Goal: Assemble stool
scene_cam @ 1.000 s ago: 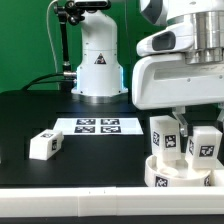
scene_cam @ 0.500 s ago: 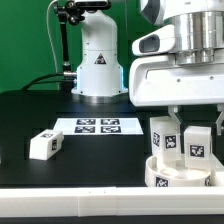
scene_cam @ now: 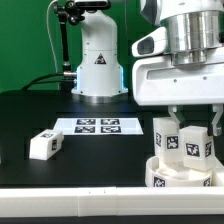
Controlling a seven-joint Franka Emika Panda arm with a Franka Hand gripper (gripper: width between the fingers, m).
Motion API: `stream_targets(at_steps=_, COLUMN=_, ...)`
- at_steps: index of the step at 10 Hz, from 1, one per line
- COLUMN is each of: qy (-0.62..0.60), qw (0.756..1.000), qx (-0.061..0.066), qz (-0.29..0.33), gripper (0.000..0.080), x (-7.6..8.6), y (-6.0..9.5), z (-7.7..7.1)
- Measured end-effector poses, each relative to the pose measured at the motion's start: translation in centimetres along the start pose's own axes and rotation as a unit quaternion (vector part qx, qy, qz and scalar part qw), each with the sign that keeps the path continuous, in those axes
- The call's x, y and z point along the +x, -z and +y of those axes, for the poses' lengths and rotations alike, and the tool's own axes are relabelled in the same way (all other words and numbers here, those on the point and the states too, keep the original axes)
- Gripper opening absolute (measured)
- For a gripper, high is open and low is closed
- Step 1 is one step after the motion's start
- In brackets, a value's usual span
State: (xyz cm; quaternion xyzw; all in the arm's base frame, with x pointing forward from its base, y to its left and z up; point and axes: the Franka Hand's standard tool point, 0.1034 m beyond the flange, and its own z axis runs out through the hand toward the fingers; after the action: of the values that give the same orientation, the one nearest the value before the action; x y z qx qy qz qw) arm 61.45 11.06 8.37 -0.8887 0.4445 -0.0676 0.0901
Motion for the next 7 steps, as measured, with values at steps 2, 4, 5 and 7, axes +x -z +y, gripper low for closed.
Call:
stream_targets(at_steps=2, qy=-0.105, qw=0.994, qx=0.004, qz=-0.003, gripper=0.0338, x=-0.09, y=-0.02, z=0.04)
stream_targets(at_steps=4, qy=-0.173, qw=0.985, qx=0.007, qz=-0.008, gripper=0.0338, x=-0.12, y=-0.03, z=0.09)
stream_targets(at_steps=5, qy=-0.242, qw=0.97, qx=0.011, qz=-0.015, gripper=0.0338, x=-0.18, y=-0.05, z=0.11)
stream_targets(at_steps=7, qy=-0.354, qw=0.935, qx=0.018, qz=-0.027, gripper=0.0338, x=-0.41, y=-0.08, z=0.02)
